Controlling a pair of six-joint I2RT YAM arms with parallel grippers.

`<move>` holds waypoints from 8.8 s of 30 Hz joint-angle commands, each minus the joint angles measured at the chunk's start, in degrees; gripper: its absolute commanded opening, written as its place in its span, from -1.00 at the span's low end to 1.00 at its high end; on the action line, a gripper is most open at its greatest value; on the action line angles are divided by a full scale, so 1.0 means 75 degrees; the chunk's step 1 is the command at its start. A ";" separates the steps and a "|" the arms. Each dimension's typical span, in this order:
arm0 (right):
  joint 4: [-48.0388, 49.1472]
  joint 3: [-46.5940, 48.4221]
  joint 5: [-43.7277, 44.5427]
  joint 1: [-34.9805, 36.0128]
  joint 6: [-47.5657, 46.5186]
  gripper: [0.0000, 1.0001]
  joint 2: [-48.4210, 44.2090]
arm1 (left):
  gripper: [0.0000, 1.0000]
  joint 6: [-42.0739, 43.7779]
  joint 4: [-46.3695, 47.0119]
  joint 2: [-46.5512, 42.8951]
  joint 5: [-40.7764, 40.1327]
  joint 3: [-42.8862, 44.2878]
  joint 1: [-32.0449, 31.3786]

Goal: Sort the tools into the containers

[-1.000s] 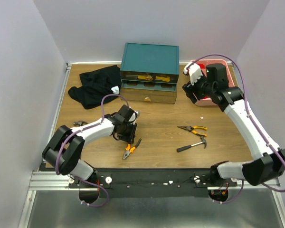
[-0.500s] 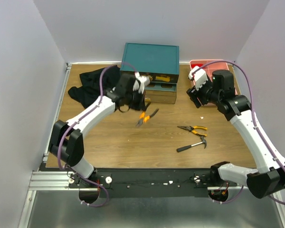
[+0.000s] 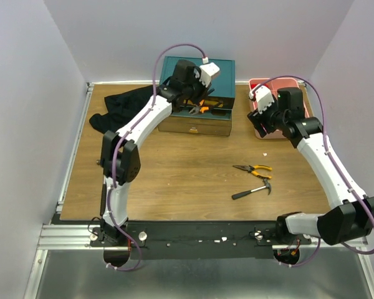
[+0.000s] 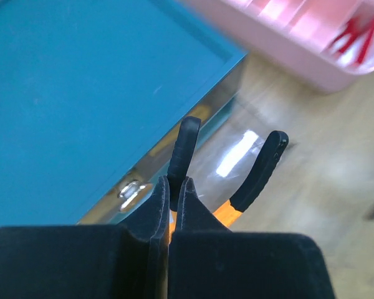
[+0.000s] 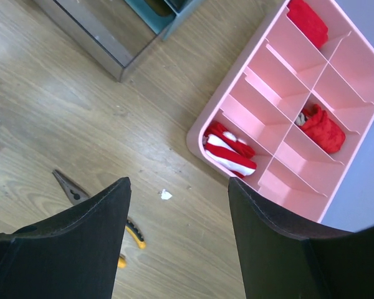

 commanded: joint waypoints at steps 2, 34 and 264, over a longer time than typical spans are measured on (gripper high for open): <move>-0.0202 -0.0385 -0.0465 -0.0276 -0.0444 0.43 0.0144 | -1.00 0.1632 0.0023 0.0800 -0.1406 0.0371 -0.0166; -0.1622 -0.1488 -0.0291 -0.0944 -0.4334 0.28 0.3249 | 0.57 -0.0182 0.1558 -0.2915 -0.0141 -0.3427 0.0033; 0.2363 0.1383 -0.0020 0.1388 -0.0011 0.62 0.2078 | -0.53 0.0778 -0.1969 -0.2258 -0.2451 -0.7293 0.5471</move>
